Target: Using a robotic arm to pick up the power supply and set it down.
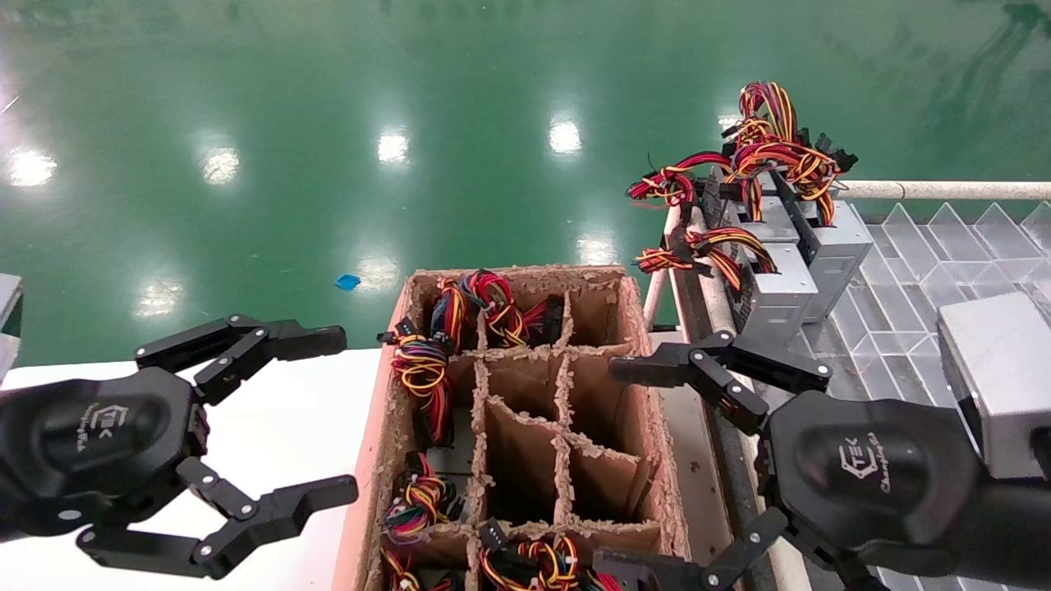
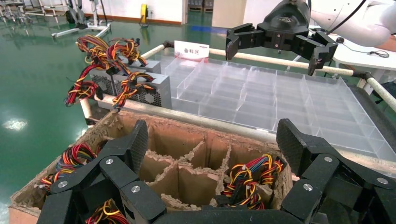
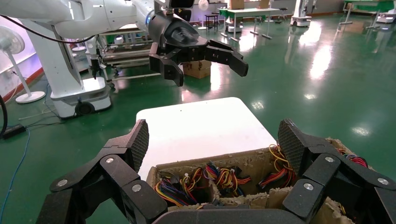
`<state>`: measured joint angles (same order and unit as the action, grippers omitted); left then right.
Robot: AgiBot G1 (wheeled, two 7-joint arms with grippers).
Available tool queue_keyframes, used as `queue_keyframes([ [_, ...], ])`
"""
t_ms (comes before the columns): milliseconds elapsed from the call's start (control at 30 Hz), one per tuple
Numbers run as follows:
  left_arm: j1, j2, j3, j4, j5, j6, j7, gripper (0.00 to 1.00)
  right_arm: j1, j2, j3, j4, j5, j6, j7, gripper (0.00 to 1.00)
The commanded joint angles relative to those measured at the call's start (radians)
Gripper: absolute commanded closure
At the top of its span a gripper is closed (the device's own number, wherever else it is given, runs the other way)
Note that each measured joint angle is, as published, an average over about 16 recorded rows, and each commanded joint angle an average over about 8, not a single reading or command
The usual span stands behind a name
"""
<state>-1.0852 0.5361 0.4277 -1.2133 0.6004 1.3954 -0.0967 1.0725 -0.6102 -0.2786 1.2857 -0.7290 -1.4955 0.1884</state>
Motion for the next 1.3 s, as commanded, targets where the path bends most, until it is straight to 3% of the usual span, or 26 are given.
queue_keyframes([
  [33, 0.000, 0.000, 0.000, 0.000, 0.000, 0.000, 0.000, 0.00, 0.001, 0.000, 0.000, -0.001, 0.000, 0.000, 0.000, 0.00],
  [1300, 0.000, 0.000, 0.000, 0.000, 0.000, 0.000, 0.000, 0.00, 0.003, -0.001, -0.001, -0.003, -0.002, 0.000, -0.002, 0.00],
])
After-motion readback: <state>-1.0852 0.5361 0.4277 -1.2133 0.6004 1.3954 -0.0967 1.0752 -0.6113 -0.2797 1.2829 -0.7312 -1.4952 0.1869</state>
